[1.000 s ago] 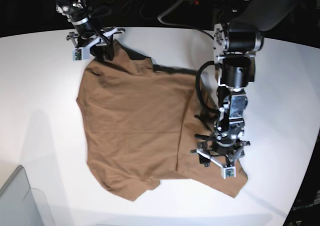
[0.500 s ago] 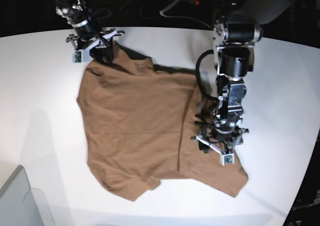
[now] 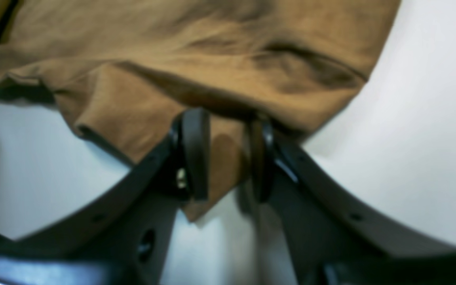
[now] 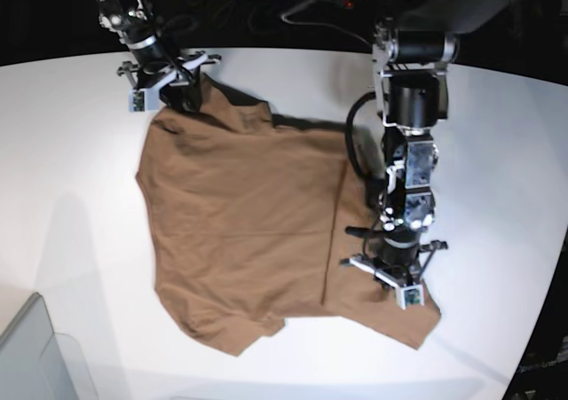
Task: Layout the t-shirt on the table in an organized manner, then fold the t-shirt properly
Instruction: 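Pull the shirt hem with the left gripper to straighten the body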
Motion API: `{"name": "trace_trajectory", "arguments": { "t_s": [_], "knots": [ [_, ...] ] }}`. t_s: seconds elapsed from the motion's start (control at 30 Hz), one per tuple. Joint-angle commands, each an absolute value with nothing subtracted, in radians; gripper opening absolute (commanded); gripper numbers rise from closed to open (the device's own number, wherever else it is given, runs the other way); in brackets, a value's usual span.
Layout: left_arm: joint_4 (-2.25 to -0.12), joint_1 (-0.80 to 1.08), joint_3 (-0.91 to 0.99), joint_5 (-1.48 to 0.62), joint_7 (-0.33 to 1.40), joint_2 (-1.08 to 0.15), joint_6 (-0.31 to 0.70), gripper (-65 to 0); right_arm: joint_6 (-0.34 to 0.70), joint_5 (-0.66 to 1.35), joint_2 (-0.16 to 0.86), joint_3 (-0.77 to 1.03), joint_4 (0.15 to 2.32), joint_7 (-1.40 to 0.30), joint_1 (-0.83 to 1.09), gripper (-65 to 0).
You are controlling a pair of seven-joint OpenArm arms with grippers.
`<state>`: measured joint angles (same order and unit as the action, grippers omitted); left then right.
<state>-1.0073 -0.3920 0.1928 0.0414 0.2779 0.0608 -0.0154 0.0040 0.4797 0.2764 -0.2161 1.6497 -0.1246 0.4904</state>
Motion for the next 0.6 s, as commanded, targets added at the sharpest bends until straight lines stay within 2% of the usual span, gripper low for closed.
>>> {"name": "trace_trajectory", "arguments": {
  "t_s": [0.0,0.17,0.33,0.57],
  "knots": [
    [-1.087,-0.401,0.191,0.042,0.289,0.070,-0.010,-65.0,0.013,0.486,0.282,-0.213,1.653,-0.110,0.483,-46.9],
    [-1.472,-0.280,0.209,0.042,0.484,0.065,-0.012,-64.9,0.013,0.489,0.282,-0.214,1.606,-0.110,0.461,-46.9],
    [-1.761,-0.124,0.438,0.039,0.622,0.081,-0.012,-64.9,0.013,0.489,0.282,-0.216,1.587,-0.104,0.456,-46.9],
    [-1.885,0.064,0.828,-0.213,0.777,0.128,-0.004,-64.9,0.013,0.484,0.249,-0.219,1.587,-0.102,0.456,-46.9]
  ]
}}
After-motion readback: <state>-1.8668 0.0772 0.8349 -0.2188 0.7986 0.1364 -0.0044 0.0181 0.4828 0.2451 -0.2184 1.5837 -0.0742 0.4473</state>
